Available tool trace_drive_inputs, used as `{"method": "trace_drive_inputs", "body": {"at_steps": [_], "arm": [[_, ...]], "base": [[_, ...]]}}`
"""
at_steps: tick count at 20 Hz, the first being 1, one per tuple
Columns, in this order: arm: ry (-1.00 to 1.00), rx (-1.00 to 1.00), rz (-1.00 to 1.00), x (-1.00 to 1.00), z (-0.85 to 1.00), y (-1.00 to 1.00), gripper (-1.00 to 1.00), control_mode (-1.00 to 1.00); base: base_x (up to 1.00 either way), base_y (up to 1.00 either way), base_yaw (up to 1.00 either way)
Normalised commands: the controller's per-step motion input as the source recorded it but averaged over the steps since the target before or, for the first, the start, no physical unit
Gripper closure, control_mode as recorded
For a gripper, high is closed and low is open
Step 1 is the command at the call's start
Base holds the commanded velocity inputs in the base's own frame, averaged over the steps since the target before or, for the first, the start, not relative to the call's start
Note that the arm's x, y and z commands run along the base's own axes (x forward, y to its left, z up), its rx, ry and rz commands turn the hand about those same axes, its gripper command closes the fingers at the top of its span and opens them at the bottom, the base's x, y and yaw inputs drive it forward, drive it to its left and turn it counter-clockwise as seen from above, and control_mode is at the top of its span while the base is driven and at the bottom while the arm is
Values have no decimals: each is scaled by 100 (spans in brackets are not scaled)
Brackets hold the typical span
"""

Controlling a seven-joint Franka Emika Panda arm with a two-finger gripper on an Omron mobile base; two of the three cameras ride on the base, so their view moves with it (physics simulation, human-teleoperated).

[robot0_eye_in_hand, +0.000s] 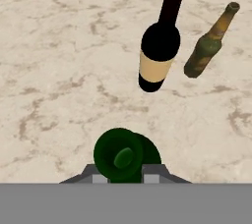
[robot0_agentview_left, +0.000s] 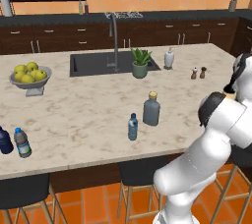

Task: Move the plastic bottles in the middle to the plastics group, and the glass bottles in the middle to the glass group.

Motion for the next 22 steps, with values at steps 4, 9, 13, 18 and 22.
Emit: {"method": "trace_drive_inputs", "body": {"at_steps": [4,9,13,18,22], "arm": [[-5,0,5,0,0,-36,100,-100],[-5,0,3,17,0,-30,100,-100],[0,0,3,12,0,-20,100,-100],[-1,0,2,0,-5,-2,100,-100],[-5,0,3,0,0,0,100,-100]], "base": [[0,0,0],[0,0,0],[0,0,0],[0,0,0],[0,0,0]]}}
